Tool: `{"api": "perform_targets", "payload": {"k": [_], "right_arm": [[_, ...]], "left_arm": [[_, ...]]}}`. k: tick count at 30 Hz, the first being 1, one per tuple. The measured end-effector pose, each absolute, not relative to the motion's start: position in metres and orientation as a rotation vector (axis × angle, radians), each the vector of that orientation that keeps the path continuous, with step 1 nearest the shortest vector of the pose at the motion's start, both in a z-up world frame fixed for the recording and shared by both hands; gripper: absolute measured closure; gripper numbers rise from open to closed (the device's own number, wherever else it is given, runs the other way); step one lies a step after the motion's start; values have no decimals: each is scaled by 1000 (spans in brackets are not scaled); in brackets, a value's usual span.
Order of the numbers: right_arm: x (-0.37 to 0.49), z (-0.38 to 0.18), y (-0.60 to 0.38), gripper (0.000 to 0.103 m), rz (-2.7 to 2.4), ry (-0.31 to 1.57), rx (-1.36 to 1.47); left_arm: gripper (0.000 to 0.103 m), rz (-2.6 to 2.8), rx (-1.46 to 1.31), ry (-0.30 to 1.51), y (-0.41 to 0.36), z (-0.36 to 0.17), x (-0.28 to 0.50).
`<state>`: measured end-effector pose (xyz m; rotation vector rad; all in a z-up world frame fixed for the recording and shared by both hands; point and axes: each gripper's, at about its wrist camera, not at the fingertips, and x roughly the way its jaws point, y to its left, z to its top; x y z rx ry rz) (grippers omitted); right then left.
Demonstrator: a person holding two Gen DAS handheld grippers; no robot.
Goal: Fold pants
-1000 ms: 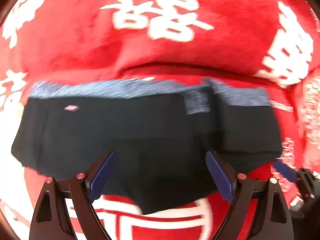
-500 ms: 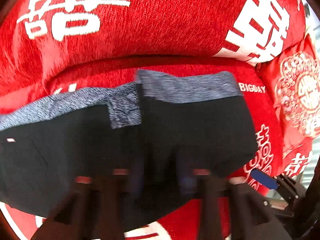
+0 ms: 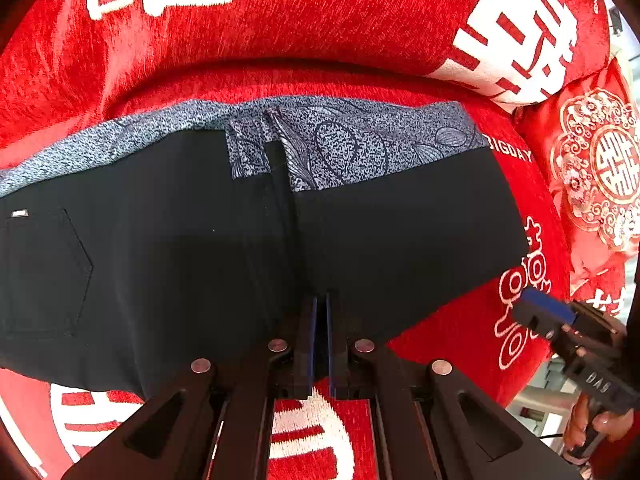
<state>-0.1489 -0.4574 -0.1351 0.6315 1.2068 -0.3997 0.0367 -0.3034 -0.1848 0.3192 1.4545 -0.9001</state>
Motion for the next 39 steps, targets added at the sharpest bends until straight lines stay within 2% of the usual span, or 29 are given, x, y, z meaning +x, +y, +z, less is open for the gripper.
{"api": "perform_targets", "payload": {"k": [12, 19, 27, 28, 30, 31, 32, 39], "right_arm": [[-103, -134, -537, 68, -374, 1105, 748], [-71, -168, -525, 66, -328, 1200, 721], [-72, -153, -493, 66, -269, 1205, 633], [-73, -151, -493, 65, -267, 1196, 638], [-73, -147, -494, 65, -258, 1183, 652], [-71, -145, -495, 65, -250, 1177, 655], [-66, -145, -496, 65, -234, 1172, 661], [-26, -156, -491, 65, -108, 1171, 736]], "left_arm": [[97, -818, 363, 1355, -317, -142, 37], [97, -710, 432, 1340, -348, -170, 35], [97, -673, 455, 1346, -350, -177, 32], [94, -671, 452, 1344, -350, -176, 32], [63, -663, 432, 1338, -348, -173, 32], [32, -648, 421, 1324, -346, -170, 32], [26, -625, 404, 1290, -342, -164, 32], [24, -549, 385, 1303, -321, -157, 35]]}}
